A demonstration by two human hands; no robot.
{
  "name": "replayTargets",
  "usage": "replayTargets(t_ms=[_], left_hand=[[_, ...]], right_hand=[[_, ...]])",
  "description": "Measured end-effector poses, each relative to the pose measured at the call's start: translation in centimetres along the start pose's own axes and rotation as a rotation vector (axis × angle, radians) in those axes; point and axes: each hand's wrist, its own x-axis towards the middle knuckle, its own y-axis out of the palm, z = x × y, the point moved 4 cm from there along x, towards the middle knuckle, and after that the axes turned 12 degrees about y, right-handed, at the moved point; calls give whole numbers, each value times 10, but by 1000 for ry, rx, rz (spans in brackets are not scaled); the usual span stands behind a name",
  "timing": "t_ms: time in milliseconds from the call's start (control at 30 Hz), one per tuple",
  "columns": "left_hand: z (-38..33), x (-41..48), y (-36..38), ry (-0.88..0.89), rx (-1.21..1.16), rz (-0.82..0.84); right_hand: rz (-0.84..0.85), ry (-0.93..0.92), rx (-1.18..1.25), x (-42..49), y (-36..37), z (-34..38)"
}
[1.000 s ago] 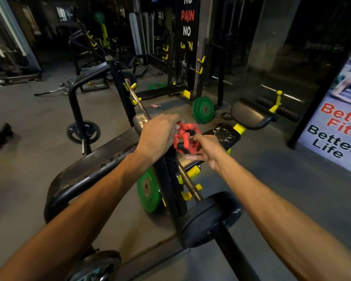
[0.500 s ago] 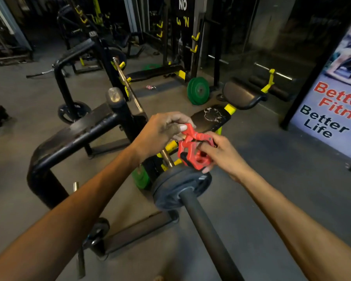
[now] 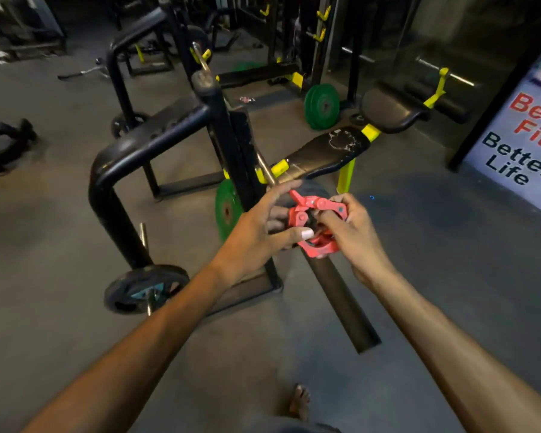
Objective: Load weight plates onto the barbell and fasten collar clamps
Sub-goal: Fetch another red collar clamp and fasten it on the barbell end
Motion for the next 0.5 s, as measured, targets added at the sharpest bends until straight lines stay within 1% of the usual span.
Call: replayTargets(t_ms=[200,333,400,500], left_hand=[[14,-82,21,-12,-94,34],[32,-122,46,-43,-128,92],[41,-131,59,-45,-96,131],[47,-135,81,-48,-87,132]], right_hand=[[74,31,-105,-81,7,-37],[139,146,-95,-135,-3,-63],[102,191,-97,-152,-14,-74],[-41,220,-92,-162,-31,-90]])
